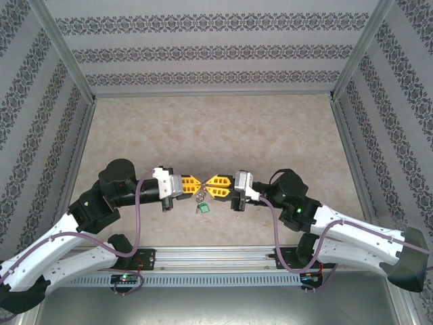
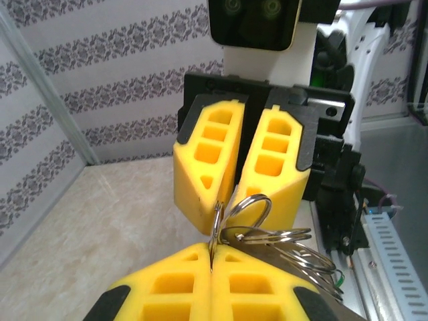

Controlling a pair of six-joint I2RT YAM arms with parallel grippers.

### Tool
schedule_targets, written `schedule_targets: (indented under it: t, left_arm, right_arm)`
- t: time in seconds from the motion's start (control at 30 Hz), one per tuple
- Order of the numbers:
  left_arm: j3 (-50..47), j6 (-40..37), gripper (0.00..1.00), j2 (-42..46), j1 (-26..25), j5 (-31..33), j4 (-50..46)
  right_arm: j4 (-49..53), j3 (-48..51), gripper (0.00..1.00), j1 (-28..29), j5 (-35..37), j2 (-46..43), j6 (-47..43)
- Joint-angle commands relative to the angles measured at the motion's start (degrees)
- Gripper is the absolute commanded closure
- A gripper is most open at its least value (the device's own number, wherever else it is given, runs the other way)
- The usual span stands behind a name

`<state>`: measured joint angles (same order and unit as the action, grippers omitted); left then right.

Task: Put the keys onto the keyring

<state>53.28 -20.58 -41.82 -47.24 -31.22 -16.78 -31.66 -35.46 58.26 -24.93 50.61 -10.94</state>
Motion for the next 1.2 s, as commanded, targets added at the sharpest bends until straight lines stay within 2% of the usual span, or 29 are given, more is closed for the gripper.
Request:
schedule_targets:
  t: [0.0,0.2,0.5,0.83,0.93,1.0,1.17]
  left_arm:
    - [3.47,-4.72,1.0,-0.02,0.13,2.24,-4.16]
    - [6.58,-9.46,1.0,-2.42,0.05,2.96,-10.22]
    - [8.76,-13.23,1.0,-4.32,-0.04,3.13,-14.58]
    - [8.83,-13.8,1.0,-4.44,-0.05,3.32,-14.38]
    - [8.39,-13.74,1.0,-4.16,-0.04,3.61,-13.85]
    - [7.96,-13.62,1.0,-3.89,-0.04,3.93,-13.25]
    - [6.18,-12.53,1.0,-3.01,-0.04,4.4,-10.47]
  right_arm:
    - [3.89,-1.24,0.85,-0.1,1.71,-1.55,-1.92]
    - [8.49,-3.1,0.81,0.01,2.21,-1.43,-3.7]
    - [11.96,-5.13,0.83,0.13,3.43,-0.12,-5.37]
    - [17.43,-7.75,0.84,0.96,5.12,1.93,-8.06]
    - [18.93,-8.22,0.89,1.39,6.09,1.95,-9.2]
    - [19.6,-8.39,0.99,1.82,6.87,1.93,-10.23]
    - [21.11,-8.51,1.0,3.81,10.4,2.39,-13.88]
